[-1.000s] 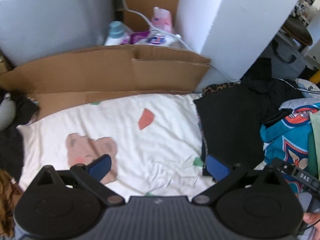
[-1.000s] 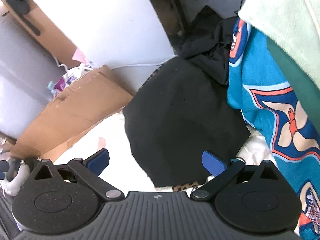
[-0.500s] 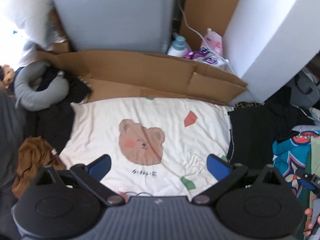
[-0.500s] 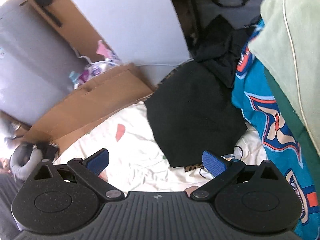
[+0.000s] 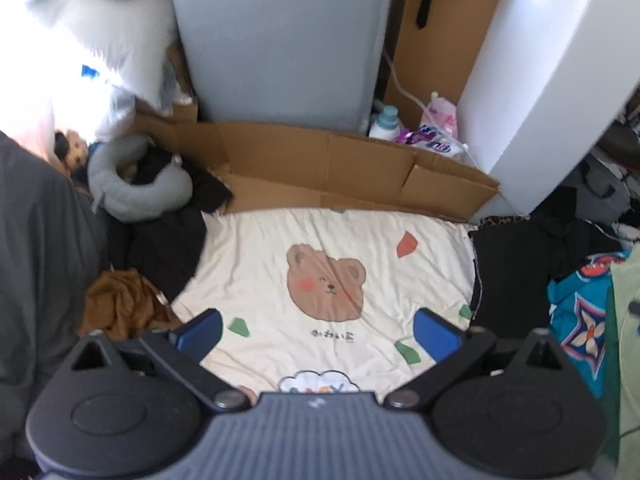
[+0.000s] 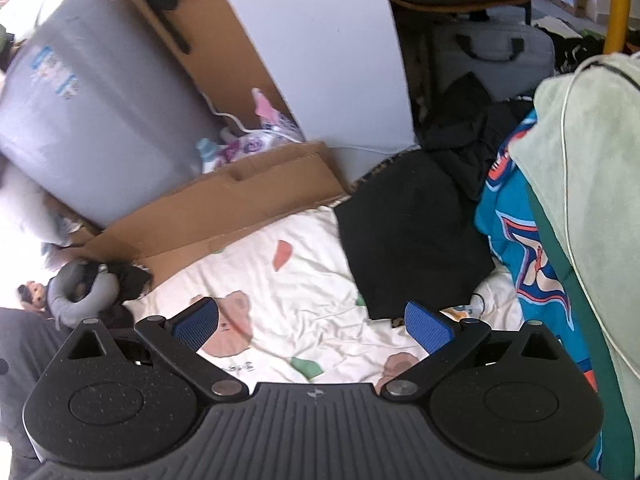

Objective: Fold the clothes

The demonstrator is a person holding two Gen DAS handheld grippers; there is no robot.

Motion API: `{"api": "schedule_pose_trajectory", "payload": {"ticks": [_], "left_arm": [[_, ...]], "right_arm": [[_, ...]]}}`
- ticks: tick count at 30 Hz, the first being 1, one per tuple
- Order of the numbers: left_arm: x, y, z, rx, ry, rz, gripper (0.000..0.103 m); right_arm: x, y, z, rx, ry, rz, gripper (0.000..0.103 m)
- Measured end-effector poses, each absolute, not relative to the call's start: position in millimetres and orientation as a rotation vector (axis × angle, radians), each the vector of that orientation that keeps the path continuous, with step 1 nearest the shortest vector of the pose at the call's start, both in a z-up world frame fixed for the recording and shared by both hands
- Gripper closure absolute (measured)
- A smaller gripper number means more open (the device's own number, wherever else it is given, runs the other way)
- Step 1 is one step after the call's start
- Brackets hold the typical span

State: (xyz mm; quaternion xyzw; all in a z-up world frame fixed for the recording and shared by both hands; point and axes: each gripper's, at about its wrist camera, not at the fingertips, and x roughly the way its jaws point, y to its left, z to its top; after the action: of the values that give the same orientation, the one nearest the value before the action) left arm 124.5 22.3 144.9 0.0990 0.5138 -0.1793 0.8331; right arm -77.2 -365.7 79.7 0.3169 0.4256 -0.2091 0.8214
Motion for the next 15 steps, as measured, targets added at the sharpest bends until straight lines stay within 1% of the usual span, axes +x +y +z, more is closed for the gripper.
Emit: {"api": "schedule_pose_trajectory", "payload": {"ticks": [6, 15], "left_arm": [[94, 58, 150, 0.197, 1.056, -0.363, 0.0], [50, 100, 162, 0.168, 0.936, -0.309, 0.0]], "right_arm": [[-76, -323, 113, 0.569, 0.936, -0.386, 0.001], [-84, -254, 136, 0.41, 0.945, -0.297, 0.001]]}}
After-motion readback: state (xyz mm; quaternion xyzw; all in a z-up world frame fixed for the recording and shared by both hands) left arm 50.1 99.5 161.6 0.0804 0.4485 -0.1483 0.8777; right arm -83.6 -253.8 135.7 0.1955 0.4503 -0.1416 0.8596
